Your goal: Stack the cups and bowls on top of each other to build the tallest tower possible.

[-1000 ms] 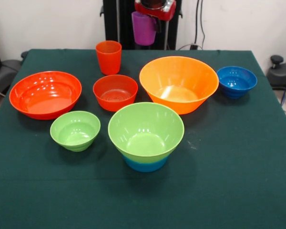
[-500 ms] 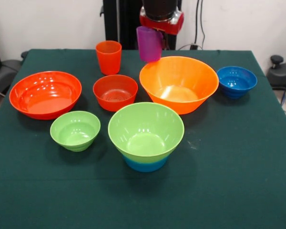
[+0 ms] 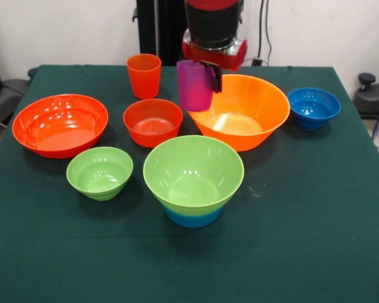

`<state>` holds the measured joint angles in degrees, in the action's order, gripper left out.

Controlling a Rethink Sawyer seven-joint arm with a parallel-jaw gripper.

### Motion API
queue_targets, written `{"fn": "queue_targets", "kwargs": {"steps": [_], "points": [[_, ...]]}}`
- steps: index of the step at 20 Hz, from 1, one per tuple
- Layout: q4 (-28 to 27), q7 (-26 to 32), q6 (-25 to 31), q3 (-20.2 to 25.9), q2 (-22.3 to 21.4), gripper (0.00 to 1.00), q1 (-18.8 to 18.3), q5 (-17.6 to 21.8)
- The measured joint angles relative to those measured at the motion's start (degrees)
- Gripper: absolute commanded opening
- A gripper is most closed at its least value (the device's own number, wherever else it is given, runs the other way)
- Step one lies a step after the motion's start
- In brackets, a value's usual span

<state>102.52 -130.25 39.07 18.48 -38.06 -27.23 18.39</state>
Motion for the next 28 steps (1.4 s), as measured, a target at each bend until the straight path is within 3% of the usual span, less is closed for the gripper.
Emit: {"fn": "queue_targets", "kwargs": {"steps": [8,16,23,28], "points": [[-10.86,0.0,4.01,-0.1,4.07,0.0,2.9,-0.63],[-21.52,0.0,6.67,-0.1,11.75,0.0,4.57,-2.33],[-27.18,0.0,9.03,-0.1,17.13,0.0,4.66,-2.37],[-28.65,0.0,11.25,-0.1,18.43,0.0,4.66,-2.83]]}}
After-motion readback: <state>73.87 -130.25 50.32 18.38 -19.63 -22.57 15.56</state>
